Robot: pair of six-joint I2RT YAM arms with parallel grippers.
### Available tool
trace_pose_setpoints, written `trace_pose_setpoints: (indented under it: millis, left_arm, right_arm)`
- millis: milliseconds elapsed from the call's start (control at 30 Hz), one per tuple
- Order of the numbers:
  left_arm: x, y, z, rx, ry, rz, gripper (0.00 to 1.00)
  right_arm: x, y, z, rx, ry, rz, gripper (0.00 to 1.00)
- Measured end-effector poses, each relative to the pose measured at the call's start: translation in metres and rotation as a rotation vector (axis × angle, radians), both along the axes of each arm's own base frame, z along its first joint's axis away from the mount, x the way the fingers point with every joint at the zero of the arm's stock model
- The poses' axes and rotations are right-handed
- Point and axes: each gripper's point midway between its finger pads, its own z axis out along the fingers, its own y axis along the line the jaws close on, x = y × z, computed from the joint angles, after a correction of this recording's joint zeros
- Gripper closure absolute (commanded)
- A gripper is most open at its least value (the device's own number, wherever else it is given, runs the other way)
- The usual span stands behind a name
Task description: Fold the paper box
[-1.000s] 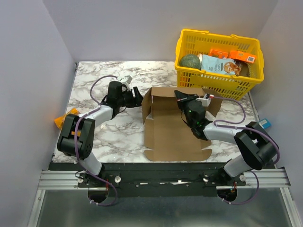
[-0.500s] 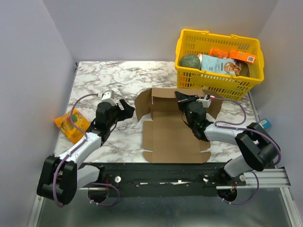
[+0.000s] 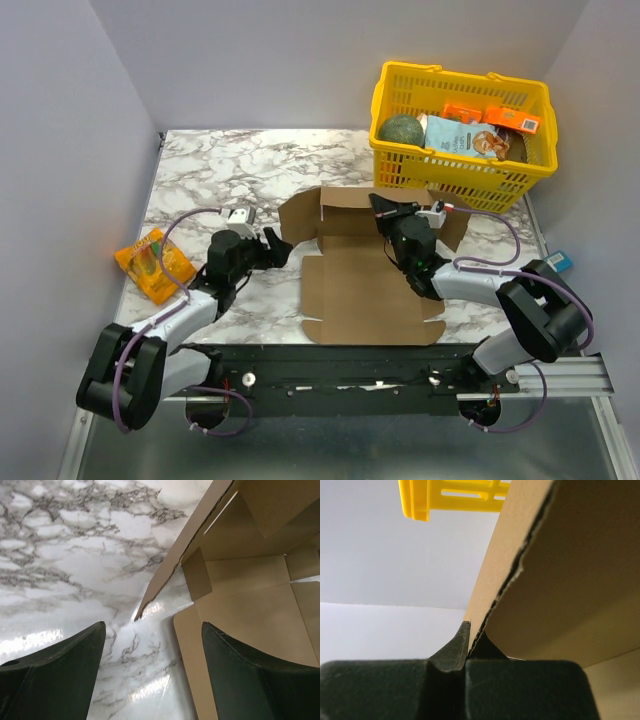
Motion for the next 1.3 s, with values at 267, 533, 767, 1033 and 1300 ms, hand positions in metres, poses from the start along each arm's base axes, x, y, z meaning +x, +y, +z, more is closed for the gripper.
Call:
trace_pose_setpoints:
  millis: [267, 533, 767, 1033, 1300]
  left_arm:
    - [0.039, -0.022, 0.021, 0.025, -0.074, -0.08, 0.69]
    - [0.042, -0.036, 0.023, 0.05, -0.091, -0.14, 1.0]
    - [0.041, -0.054, 0.033, 0.062, 0.016, -0.172, 1.0]
    - [0.03, -0.073, 0.036, 0.044, 0.088, -0.166, 1.0]
    - [0.009, -0.115, 0.042, 0.09, 0.038, -0.219, 1.0]
  right_arm:
    - [-0.001, 0.0, 0.001, -0.006, -0.005, 0.002, 0.99]
    - [-0.001, 0.0, 0.001, -0.009, -0.007, 0.004, 0.99]
    - [0.005, -0.01, -0.002, -0.021, -0.004, -0.039, 0.99]
    - [0.007, -0.015, -0.002, -0.024, -0.011, -0.063, 0.99]
    - [0.007, -0.021, -0.003, -0.029, -0.018, -0.081, 0.99]
